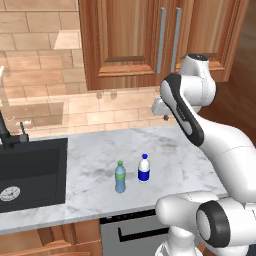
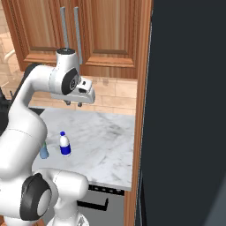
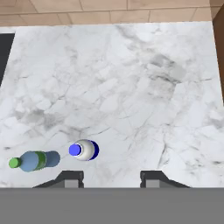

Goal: Take the bottled waters from the counter and place them in the freezer to freeze. Close the freezer door after placing the bottles.

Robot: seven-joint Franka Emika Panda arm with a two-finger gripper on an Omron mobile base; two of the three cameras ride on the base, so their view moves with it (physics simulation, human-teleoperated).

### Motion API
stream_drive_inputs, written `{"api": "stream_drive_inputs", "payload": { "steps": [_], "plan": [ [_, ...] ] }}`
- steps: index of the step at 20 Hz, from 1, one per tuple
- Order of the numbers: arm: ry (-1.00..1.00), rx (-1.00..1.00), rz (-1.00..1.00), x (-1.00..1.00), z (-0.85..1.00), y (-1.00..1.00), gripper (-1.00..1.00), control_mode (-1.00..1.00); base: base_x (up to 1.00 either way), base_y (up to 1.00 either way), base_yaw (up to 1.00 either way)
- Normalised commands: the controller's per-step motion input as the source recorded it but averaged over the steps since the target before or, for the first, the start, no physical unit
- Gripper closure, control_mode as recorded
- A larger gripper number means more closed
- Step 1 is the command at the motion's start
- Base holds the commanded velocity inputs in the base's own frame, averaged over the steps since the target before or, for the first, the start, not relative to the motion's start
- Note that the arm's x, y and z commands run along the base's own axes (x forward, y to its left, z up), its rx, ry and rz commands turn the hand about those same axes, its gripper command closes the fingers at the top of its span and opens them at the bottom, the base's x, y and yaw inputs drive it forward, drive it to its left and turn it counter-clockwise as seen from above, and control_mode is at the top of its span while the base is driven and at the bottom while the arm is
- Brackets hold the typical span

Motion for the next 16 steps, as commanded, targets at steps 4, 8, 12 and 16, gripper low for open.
{"api": "stream_drive_inputs", "payload": {
  "steps": [4,8,12,16],
  "plan": [
    [-0.08,-0.04,0.00,-0.07,-0.04,0.00,-1.00,-1.00,0.00,0.00,0.00],
    [0.00,0.00,0.00,0.00,0.00,0.00,-1.00,-1.00,0.00,0.00,0.00],
    [0.02,0.00,0.00,0.00,0.00,0.00,-1.00,-1.00,0.00,0.00,0.00],
    [0.01,0.00,0.00,-0.04,-0.08,0.00,-1.00,-1.00,0.00,0.00,0.00]
  ]
}}
